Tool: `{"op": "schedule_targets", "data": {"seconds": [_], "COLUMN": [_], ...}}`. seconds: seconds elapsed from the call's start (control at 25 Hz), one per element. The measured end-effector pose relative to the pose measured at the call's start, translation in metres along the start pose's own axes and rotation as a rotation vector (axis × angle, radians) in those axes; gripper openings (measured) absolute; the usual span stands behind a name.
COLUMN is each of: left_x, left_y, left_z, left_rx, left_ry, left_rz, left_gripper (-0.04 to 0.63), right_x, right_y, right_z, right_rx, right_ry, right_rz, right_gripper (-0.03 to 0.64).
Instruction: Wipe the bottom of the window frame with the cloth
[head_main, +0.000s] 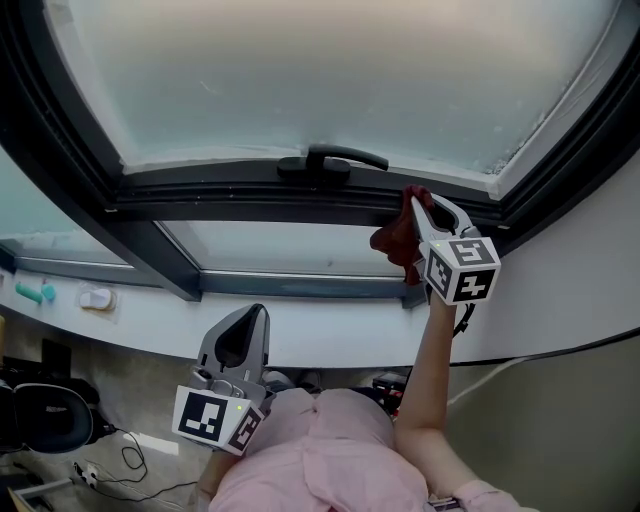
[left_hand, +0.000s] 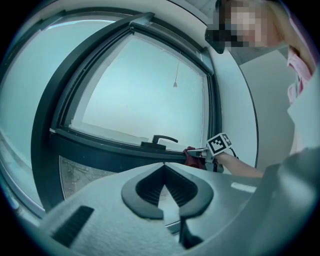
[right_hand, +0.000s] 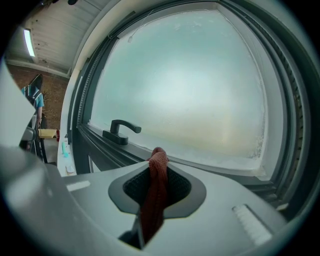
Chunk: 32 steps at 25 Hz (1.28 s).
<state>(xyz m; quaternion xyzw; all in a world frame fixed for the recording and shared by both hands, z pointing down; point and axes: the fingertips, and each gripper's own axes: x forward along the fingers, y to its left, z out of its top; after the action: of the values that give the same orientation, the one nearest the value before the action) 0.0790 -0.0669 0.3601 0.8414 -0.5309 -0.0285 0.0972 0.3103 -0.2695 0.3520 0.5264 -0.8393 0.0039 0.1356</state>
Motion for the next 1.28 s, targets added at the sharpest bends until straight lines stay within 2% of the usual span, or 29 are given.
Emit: {"op": "schedule_targets", "data": {"seconds": [0.64,1.28], "left_x": [0.003,0.007], "left_y": [-0.001,-0.003], "left_z": [-0.003,-0.003], "left_rx": [-0.007,0.002], "left_ry": [0.007,0.01], "left_rz": [0.005,0.007], "left_gripper": [-0.002,-0.003], "right_x": [-0.008,-0.023], "right_y": [-0.021,-0.058], "right_z": [-0.005,-0.013], "right_rx": [0.029,0.067], "right_ry": [-0.01,-0.008], "right_rz": [-0.026,-0.094], "right_gripper": [0.052,0.052]}}
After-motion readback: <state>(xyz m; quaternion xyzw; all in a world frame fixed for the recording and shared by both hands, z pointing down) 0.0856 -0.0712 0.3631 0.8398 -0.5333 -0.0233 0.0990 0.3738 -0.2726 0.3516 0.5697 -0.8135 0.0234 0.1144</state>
